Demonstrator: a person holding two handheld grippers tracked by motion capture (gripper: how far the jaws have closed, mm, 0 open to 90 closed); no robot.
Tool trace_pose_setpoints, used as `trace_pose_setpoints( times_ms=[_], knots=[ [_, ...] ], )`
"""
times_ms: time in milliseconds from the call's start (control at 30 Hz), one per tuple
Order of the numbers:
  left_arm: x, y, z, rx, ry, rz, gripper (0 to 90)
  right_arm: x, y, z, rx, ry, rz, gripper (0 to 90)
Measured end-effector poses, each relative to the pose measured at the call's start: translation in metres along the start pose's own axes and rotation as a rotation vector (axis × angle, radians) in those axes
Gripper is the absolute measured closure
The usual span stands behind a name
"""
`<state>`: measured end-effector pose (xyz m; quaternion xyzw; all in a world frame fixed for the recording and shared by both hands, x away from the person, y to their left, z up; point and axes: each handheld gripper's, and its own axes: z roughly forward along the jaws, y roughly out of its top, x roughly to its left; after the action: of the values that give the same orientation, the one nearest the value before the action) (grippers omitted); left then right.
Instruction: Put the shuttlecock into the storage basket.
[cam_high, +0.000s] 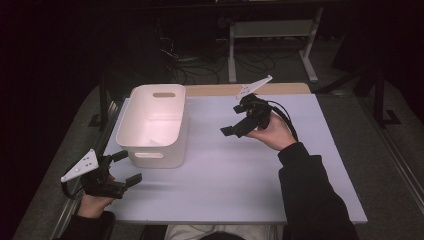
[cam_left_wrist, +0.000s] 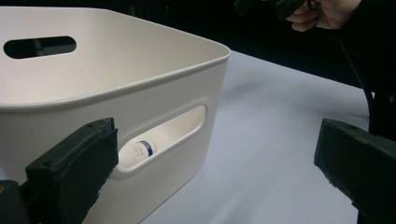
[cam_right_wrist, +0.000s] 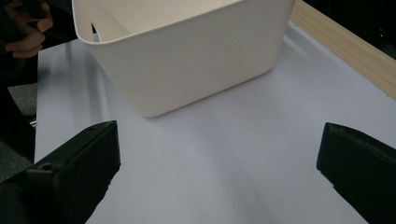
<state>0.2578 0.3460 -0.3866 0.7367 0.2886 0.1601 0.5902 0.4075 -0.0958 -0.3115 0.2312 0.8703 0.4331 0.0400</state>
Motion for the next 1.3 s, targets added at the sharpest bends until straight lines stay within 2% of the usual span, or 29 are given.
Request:
trace_pose_setpoints(
  times_ms=[500, 1300],
  knots=[
    [0.0, 0.0, 0.0, 0.003, -0.002, 0.0, 0.0, 0.001, -0.018, -0.003, 0.01, -0.009, 0.008, 0.0],
    [0.0, 0.0, 0.001, 0.005, 0.001, -0.002, 0.0, -0.003, -0.059, -0.018, -0.034, -0.031, 0.056, 0.0]
  ],
)
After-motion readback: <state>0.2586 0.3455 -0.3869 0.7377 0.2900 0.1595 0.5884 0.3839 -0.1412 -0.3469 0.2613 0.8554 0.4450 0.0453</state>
